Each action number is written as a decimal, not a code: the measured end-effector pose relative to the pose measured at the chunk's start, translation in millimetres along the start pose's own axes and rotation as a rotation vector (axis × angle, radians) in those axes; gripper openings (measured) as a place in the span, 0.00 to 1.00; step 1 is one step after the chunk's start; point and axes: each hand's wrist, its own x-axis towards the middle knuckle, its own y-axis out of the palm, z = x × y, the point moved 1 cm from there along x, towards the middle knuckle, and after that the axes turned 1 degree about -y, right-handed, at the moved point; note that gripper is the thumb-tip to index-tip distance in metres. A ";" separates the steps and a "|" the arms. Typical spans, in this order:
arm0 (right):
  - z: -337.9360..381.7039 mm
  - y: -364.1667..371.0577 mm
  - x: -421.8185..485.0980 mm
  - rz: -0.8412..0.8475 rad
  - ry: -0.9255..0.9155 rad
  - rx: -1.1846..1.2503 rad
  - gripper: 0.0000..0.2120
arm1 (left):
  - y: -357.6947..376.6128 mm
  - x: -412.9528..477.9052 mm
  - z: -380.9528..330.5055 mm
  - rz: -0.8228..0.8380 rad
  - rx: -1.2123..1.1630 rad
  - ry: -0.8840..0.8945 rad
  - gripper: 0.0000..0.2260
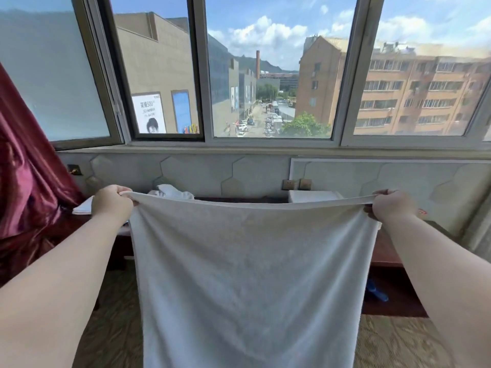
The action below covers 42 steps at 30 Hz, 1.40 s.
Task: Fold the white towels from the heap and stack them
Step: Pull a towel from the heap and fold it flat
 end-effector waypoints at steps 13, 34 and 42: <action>-75.3 20.9 5.1 0.153 0.343 0.161 0.13 | 28.3 1.6 81.8 0.125 -0.312 -0.295 0.14; -71.3 121.3 0.4 0.016 0.076 -0.024 0.09 | 118.9 85.9 118.0 0.148 -0.239 -0.405 0.11; -58.8 197.0 49.4 -0.066 0.156 0.146 0.12 | 139.7 157.8 96.1 0.175 0.220 -0.147 0.11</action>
